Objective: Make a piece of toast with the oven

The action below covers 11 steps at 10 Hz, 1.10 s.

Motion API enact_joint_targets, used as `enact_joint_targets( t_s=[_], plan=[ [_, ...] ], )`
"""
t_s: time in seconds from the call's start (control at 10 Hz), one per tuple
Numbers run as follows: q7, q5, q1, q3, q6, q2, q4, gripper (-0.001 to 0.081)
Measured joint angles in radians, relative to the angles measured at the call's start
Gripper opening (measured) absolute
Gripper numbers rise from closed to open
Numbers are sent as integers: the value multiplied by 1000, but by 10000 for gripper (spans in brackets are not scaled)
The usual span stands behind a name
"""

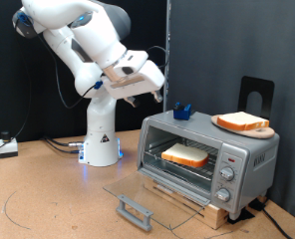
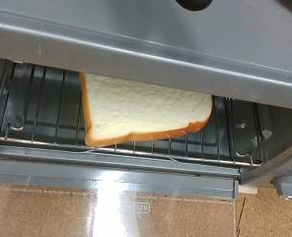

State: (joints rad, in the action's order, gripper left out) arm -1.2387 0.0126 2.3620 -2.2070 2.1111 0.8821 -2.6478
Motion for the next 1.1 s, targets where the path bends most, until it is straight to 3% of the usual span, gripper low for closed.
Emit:
enact_joint_targets(
  t_s=[0.1,0.2,0.4,0.6,0.8,0.9,1.1],
  plan=[
    [0,0,0,-2,3,0,-3,809],
    [65,16,5,-2,-6,-5,-3,809],
    [262,46,38,-5,15,-28,-1,809],
    [438,48,101,2,30,-76,20,809],
    [588,37,170,-13,-29,-144,56,809],
    [550,38,164,-10,-22,-141,54,809],
    [704,78,164,-16,-102,-157,64,809]
  ],
)
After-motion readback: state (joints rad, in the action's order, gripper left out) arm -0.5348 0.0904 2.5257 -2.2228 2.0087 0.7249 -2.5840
